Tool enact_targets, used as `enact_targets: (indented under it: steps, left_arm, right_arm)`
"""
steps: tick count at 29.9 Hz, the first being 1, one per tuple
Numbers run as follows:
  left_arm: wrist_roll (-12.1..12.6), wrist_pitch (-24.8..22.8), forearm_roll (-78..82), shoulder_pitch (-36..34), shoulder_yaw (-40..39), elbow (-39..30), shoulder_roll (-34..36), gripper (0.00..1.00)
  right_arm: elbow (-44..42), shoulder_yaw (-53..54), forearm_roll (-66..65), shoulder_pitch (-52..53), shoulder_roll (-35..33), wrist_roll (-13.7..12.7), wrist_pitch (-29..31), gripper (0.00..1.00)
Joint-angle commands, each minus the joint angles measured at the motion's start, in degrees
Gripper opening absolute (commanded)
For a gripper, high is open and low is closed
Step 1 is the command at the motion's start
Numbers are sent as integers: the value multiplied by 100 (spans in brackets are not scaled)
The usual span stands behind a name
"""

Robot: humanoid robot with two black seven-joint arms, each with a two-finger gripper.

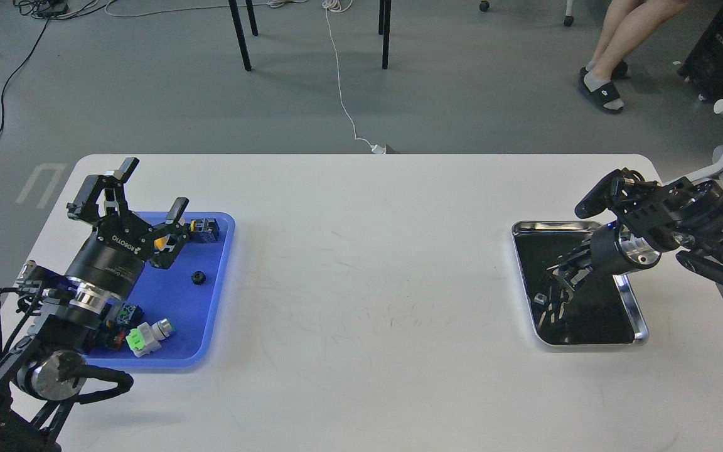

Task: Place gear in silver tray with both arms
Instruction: 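Lower the gear into the silver tray and open the right gripper, then withdraw the right gripper up from the silver tray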

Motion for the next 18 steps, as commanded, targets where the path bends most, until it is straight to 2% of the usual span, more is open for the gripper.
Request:
enact_targets:
  steps: [1, 3, 4, 10, 18]
  left_arm:
    - [0, 0, 5, 0, 0, 0, 0, 98]
    - [0, 0, 5, 0, 0, 0, 0, 98]
    - [-9, 0, 5, 0, 0, 0, 0, 98]
    - [0, 0, 5, 0, 0, -9, 35, 98]
    - [-18, 0, 40, 0, 44, -9, -35, 98]
  right_arm:
    - [29, 23, 54, 9, -55, 0, -17, 76]
    - [125, 154, 168, 18, -168, 0, -26, 91]
    - [256, 268, 239, 44, -291, 0, -17, 94]
    - [1065, 1322, 984, 62, -1056, 0, -8, 97]
    - [1189, 2343, 4497, -386, -1303, 0, -17, 97]
